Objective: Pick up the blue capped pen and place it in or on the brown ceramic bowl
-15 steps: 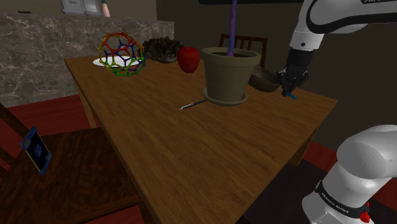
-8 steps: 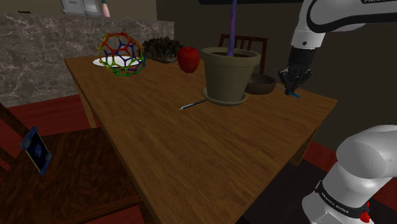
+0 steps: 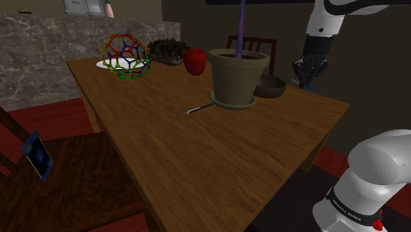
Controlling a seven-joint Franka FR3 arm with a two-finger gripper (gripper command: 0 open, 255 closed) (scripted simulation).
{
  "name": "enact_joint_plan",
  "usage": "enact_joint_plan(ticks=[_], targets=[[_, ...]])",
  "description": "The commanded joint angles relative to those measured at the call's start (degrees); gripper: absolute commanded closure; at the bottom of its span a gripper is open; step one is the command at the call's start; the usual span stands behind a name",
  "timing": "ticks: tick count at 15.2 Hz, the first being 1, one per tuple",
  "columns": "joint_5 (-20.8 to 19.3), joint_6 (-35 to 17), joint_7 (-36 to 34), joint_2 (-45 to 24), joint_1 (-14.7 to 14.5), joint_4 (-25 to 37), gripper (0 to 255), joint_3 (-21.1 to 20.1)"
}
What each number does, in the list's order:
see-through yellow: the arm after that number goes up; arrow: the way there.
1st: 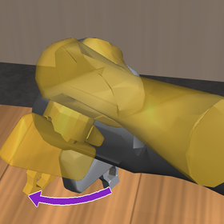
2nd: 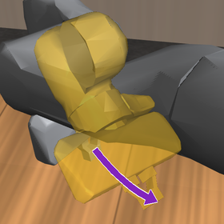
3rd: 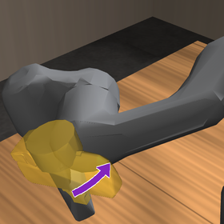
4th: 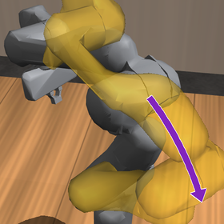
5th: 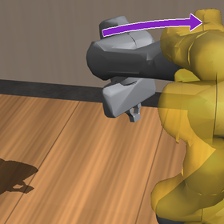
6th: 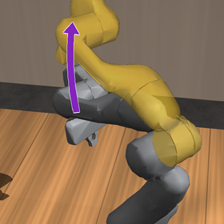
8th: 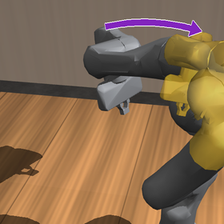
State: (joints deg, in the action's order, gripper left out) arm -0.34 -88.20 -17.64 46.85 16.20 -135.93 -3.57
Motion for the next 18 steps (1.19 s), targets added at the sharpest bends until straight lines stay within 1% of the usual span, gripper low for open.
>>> enact_joint_plan(ticks=[1,12,13,18], targets=[[0.02,1.43,-0.04,-0.58,0.01,1.99,255,-0.06],[-0.22,8.92,0.2,-3.81,0.24,12.72,255,0.05],[-0.22,8.94,0.2,-3.82,0.24,12.74,255,0.05],[1.21,6.31,-3.47,-13.83,-0.03,20.08,255,-3.31]])
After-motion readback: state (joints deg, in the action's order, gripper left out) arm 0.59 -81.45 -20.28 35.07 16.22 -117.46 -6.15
